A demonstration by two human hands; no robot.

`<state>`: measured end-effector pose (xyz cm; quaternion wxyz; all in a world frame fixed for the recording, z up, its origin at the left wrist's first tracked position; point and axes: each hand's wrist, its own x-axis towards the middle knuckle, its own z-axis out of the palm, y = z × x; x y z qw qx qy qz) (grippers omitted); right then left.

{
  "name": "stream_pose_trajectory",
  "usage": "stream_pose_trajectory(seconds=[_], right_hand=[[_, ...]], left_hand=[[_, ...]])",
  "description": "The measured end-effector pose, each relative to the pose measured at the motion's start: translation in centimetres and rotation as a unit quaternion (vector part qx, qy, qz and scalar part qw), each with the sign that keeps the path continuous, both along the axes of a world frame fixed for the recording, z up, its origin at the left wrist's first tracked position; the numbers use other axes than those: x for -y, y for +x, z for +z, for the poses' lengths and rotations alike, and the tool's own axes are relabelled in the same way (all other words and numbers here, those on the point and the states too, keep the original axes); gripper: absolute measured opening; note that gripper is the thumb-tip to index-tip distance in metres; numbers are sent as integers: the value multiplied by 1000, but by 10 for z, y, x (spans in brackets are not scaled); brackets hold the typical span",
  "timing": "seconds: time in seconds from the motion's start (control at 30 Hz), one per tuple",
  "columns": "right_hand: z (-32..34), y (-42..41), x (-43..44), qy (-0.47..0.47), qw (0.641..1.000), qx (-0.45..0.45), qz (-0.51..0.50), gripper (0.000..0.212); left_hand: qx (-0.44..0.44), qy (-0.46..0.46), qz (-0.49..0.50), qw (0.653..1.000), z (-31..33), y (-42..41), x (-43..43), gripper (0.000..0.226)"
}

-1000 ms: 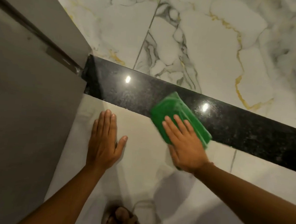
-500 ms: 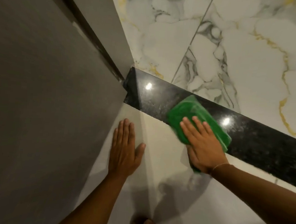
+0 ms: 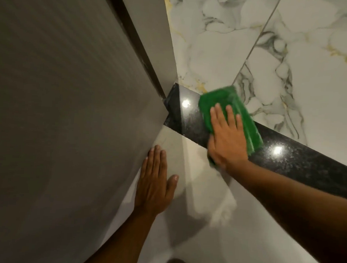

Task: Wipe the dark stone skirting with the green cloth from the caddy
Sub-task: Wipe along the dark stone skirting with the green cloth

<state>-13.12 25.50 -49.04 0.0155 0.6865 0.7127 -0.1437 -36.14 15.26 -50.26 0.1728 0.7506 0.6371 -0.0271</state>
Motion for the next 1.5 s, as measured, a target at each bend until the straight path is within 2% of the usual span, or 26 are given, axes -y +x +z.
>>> stream_pose_trajectory(seconds=[0.07, 0.1, 0.17, 0.23, 0.3, 0.33, 0.4, 0.5, 0.53, 0.57, 0.67, 0.7, 0.77, 0.83, 0.9, 0.93, 0.97, 1.03, 1.1, 1.13, 1.17, 1.23, 1.3, 1.33, 1.4, 1.5], right_hand=[[5, -45, -38, -3, 992, -26, -120, 74], [5, -62, -46, -2, 993, -36, -114, 74], [2, -68, -32, 0, 999, -28, 38, 75], [-1, -37, 17, -1, 977, -41, 208, 75], [1, 15, 67, -19, 963, -58, 264, 81], [1, 43, 82, -18, 970, -61, 235, 82], [3, 72, 85, -11, 995, -37, 87, 79], [7, 40, 37, 6, 993, -16, -119, 73], [9, 25, 24, 2, 992, -28, -123, 73], [6, 19, 22, 3, 996, -33, -79, 74], [2, 57, 73, 2, 986, -47, 159, 80], [4, 77, 99, -9, 978, -57, 199, 81], [10, 117, 137, -17, 988, -65, 136, 81], [10, 137, 129, -7, 998, -39, -46, 77], [8, 129, 97, -5, 979, -37, -199, 73], [8, 122, 89, -13, 975, -38, -221, 73], [6, 117, 88, -15, 980, -39, -197, 75], [5, 126, 118, -18, 998, -40, -35, 83], [11, 158, 171, -40, 991, -40, 119, 87], [14, 176, 196, -58, 988, -44, 133, 87], [14, 192, 215, -67, 993, -44, 90, 87], [13, 205, 221, -56, 994, -21, -89, 80], [8, 199, 187, -22, 968, -9, -252, 68], [7, 194, 169, -16, 958, -15, -285, 64], [0, 188, 155, 1, 972, -9, -234, 63], [1, 210, 208, -11, 999, -23, -23, 81]], left_hand=[[12, -7, -6, 1000, -1, -4, 0, 78], [14, -11, -8, 1000, -1, -4, 0, 79], [1, 1, -12, 1000, -2, -2, -1, 79], [-9, 9, -8, 1000, 1, -1, 0, 79], [-3, 6, -9, 1000, 4, 3, 3, 81], [0, 2, -17, 1000, 4, 5, 3, 83], [5, -2, -44, 999, 4, 8, 3, 86], [0, 7, -74, 997, 1, 23, 2, 87], [0, 10, -78, 997, 0, 27, 4, 87], [3, 15, -83, 996, -1, 32, 7, 87], [13, 24, -121, 992, -4, 49, 16, 84], [15, 26, -119, 992, -4, 53, 19, 83], [11, 25, -125, 992, -2, 59, 22, 82], [5, 16, -167, 986, -1, 71, 28, 81], [-12, 12, -218, 976, -2, 83, 35, 80], [-16, 10, -232, 972, -4, 90, 38, 80], [-15, 9, -237, 971, -4, 96, 41, 81], [-8, 4, -240, 971, -3, 107, 43, 81], [-5, 0, -257, 966, -1, 120, 43, 82], [-6, -2, -268, 963, 0, 127, 44, 82], [-10, -6, -277, 961, 1, 132, 45, 82], [-10, -12, -288, 958, 3, 144, 48, 83], [-5, -8, -300, 954, -1, 158, 51, 83], [-5, -7, -311, 951, -3, 165, 52, 84], [-8, 2, -334, 942, -6, 176, 56, 85], [-13, 4, -376, 927, -6, 199, 62, 86]])
